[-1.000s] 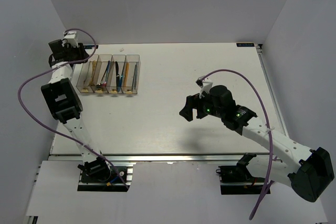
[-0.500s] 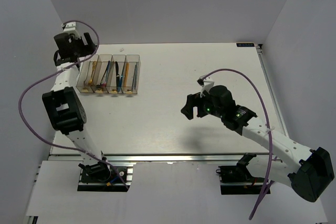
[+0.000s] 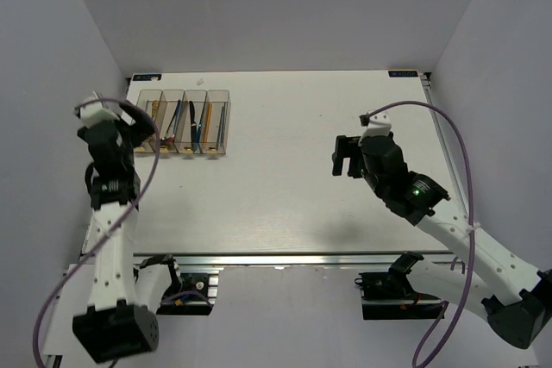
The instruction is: Sort the eating utensils into containers
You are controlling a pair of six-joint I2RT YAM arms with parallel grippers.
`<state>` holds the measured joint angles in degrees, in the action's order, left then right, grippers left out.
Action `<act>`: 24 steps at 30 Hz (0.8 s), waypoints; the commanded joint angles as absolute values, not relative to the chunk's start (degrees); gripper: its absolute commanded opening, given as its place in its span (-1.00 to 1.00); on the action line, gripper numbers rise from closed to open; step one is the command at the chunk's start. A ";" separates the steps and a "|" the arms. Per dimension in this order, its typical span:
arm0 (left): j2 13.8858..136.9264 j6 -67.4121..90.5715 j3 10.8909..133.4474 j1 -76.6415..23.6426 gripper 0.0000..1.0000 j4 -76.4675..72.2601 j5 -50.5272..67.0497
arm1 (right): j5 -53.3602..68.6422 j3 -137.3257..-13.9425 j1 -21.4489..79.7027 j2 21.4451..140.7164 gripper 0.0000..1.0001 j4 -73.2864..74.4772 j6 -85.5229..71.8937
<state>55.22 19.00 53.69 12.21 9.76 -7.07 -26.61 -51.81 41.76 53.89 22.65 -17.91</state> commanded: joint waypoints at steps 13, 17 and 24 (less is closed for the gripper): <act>29.88 20.73 34.81 -4.74 0.96 24.00 -22.74 | -28.30 -43.60 41.92 44.38 0.79 25.49 -21.27; 32.69 22.94 34.98 -6.59 0.96 24.52 -25.66 | -28.74 -42.45 41.92 44.12 0.79 25.49 -22.15; 32.44 29.15 36.12 -6.59 0.96 26.89 -32.51 | -28.48 -42.72 41.92 43.15 0.79 25.14 -22.68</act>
<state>33.87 24.36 35.18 -6.39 25.85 -27.07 -28.36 -42.17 41.76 44.16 27.07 -21.74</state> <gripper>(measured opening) 0.982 0.895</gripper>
